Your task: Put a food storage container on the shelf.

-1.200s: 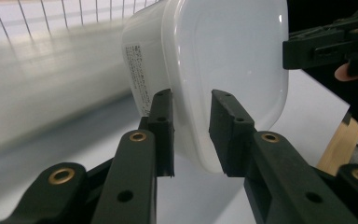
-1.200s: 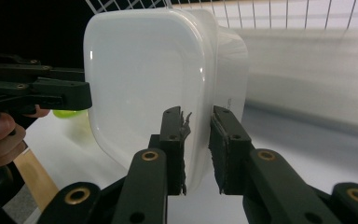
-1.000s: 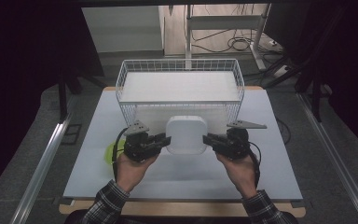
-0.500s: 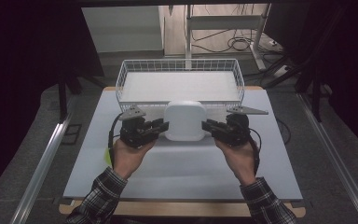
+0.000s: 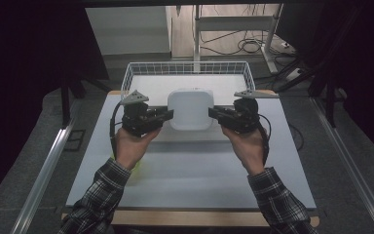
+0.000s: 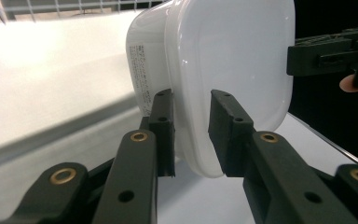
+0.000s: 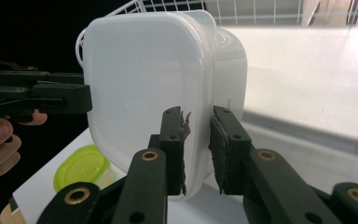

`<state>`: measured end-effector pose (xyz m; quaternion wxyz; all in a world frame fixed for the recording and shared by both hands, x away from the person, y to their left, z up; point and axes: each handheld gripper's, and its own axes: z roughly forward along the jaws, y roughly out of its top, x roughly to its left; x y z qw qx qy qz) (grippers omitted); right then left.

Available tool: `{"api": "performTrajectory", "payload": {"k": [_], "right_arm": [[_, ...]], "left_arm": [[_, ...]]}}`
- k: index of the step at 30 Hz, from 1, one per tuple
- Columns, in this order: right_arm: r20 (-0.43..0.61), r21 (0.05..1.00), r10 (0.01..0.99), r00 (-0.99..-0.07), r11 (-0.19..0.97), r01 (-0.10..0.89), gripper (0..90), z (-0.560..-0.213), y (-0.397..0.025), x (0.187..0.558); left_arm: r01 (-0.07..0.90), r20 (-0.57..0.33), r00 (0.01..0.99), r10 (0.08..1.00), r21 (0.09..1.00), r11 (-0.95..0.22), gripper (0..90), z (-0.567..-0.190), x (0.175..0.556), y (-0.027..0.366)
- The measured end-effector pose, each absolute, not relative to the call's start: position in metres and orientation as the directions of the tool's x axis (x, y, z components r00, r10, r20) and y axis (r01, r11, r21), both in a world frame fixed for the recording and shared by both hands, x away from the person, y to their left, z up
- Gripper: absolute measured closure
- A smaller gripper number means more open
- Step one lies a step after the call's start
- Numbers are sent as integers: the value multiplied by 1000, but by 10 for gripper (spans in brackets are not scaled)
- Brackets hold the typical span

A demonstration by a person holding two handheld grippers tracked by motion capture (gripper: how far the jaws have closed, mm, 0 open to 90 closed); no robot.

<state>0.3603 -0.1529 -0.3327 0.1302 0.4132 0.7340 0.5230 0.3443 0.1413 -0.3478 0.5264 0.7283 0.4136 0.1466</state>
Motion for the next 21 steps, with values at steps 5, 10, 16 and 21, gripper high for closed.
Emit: {"api": "performTrajectory", "payload": {"k": [5,10,16,21], "right_arm": [[237,878,747,-621,108,466,752,-322,-148,372],[247,874,747,-618,105,475,738,-318,-146,385],[258,873,733,-629,102,477,716,-315,-146,393],[256,877,724,-640,105,470,683,-315,-145,399]], "left_arm": [[448,-219,607,764,888,-102,713,-337,357,144],[450,-225,601,766,888,-92,709,-329,366,145],[457,-251,612,750,887,-76,687,-329,374,148],[441,-254,617,745,895,-61,657,-332,377,149]]}}
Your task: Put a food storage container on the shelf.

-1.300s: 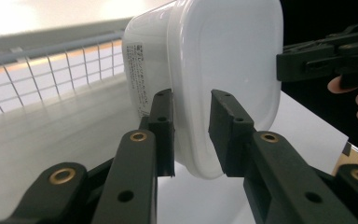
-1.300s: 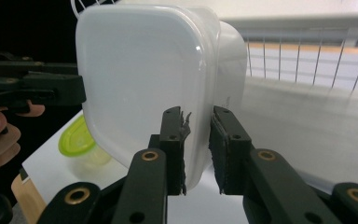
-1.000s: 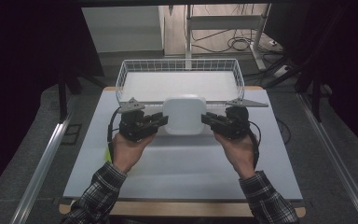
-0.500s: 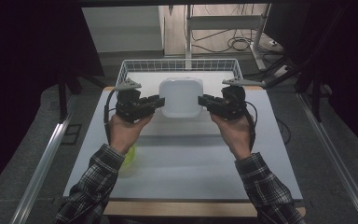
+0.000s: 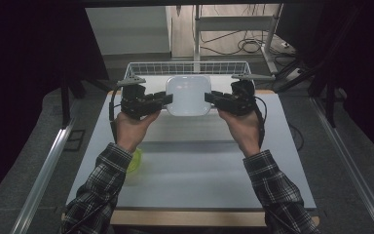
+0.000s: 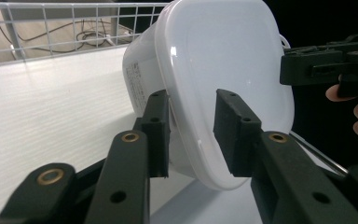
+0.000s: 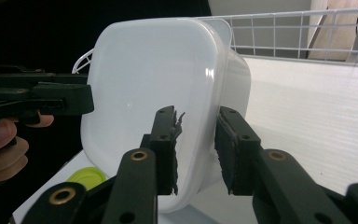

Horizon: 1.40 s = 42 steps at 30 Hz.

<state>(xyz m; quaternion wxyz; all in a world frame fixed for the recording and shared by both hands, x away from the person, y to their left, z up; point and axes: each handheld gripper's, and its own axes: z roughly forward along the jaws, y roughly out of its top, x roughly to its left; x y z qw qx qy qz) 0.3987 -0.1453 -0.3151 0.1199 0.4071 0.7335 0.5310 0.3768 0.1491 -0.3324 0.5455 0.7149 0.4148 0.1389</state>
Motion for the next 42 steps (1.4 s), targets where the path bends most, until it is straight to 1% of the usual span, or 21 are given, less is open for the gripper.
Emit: {"api": "performTrajectory", "payload": {"k": [4,9,10,16,23,25,28,31,33,35,37,39,41,42], "right_arm": [[232,884,730,-643,118,452,646,-314,-142,402],[192,896,735,-650,139,421,577,-313,-137,407],[189,897,738,-648,140,420,567,-313,-136,408],[216,891,740,-637,118,438,512,-313,-135,418],[144,902,776,-614,153,404,504,-309,-128,426],[141,903,784,-604,148,404,497,-309,-127,428],[133,908,797,-589,141,396,473,-310,-127,428],[132,911,796,-591,137,389,474,-306,-130,427],[128,915,790,-599,139,379,484,-303,-133,422],[131,918,780,-612,138,373,518,-300,-137,417],[133,920,764,-632,142,365,599,-298,-143,409],[143,920,749,-647,140,366,674,-298,-146,401],[138,918,730,-669,159,363,734,-301,-150,391],[147,917,716,-683,160,365,774,-304,-152,386]], "left_arm": [[439,-252,619,744,897,-61,630,-332,380,149],[429,-247,615,749,901,-55,581,-333,385,147],[419,-235,611,756,906,-57,566,-332,386,147],[409,-200,601,774,909,-83,555,-327,392,144],[409,-170,572,803,907,-99,555,-321,405,140],[406,-168,554,815,910,-88,555,-322,408,138],[408,-193,549,813,911,-59,563,-324,409,138],[384,-173,561,810,921,-69,548,-321,405,138],[362,-163,580,798,929,-74,546,-317,397,140],[352,-147,585,798,932,-87,572,-313,388,141],[351,-137,598,790,931,-104,628,-312,379,141],[355,-156,628,762,929,-103,635,-314,368,143],[353,-155,655,740,928,-119,672,-320,357,143],[355,-150,664,733,925,-132,714,-323,353,143]]}}
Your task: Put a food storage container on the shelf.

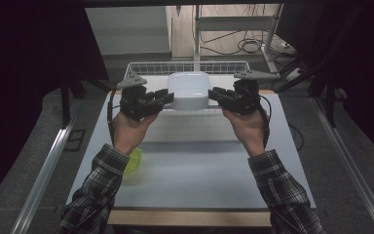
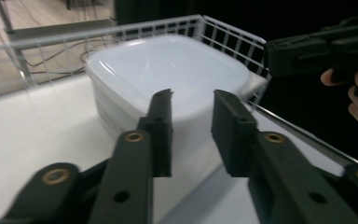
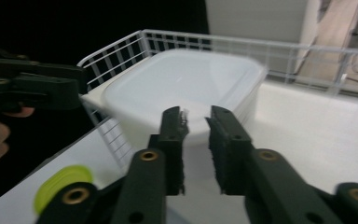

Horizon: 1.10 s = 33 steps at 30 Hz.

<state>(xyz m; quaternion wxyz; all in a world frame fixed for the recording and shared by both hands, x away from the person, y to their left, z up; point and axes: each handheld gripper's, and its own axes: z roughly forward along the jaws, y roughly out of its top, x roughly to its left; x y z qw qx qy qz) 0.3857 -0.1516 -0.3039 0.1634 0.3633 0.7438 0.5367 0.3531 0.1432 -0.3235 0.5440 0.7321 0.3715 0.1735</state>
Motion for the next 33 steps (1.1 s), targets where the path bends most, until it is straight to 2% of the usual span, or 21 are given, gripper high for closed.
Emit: {"api": "performTrajectory", "payload": {"k": [5,12,15,33], "right_arm": [[158,913,670,-725,181,366,894,-321,-154,372],[96,911,671,-735,239,337,897,-335,-139,378],[102,907,672,-734,239,345,898,-338,-135,383],[79,898,698,-712,260,355,896,-346,-128,402]], "left_arm": [[373,-168,698,696,915,-153,894,-346,350,141],[393,-202,700,685,910,-133,896,-360,365,140],[393,-210,697,686,911,-121,897,-362,368,141],[390,-167,658,734,909,-143,895,-361,385,133]]}}
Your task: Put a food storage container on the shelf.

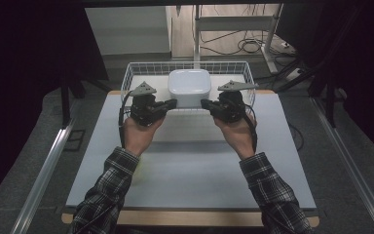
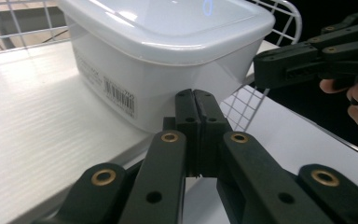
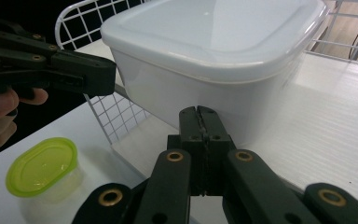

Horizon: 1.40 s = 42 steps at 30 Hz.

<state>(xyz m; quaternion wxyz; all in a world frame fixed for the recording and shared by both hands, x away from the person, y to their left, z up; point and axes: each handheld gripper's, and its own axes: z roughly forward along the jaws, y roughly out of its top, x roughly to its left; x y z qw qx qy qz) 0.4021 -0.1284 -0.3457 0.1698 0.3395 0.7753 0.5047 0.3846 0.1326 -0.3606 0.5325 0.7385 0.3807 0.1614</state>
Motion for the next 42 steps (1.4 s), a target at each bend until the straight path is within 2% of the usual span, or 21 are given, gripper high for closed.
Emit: {"api": "performTrajectory", "payload": {"k": [20,26,29,34,38,42], "right_arm": [[84,894,712,-697,256,369,896,-349,-127,418],[93,897,704,-704,247,365,895,-351,-127,415],[94,902,693,-715,245,356,877,-351,-128,408],[111,904,672,-732,238,356,764,-355,-130,393],[116,905,660,-743,238,353,675,-359,-136,380],[119,904,651,-750,242,353,582,-365,-142,368]], "left_arm": [[407,-160,629,761,902,-147,895,-361,402,133],[405,-166,647,745,902,-151,882,-361,392,132],[386,-143,658,739,907,-169,820,-361,381,130],[351,-92,684,724,911,-216,699,-363,363,127],[341,-86,706,703,911,-232,609,-367,349,125],[348,-117,734,669,911,-223,505,-375,339,125]]}}
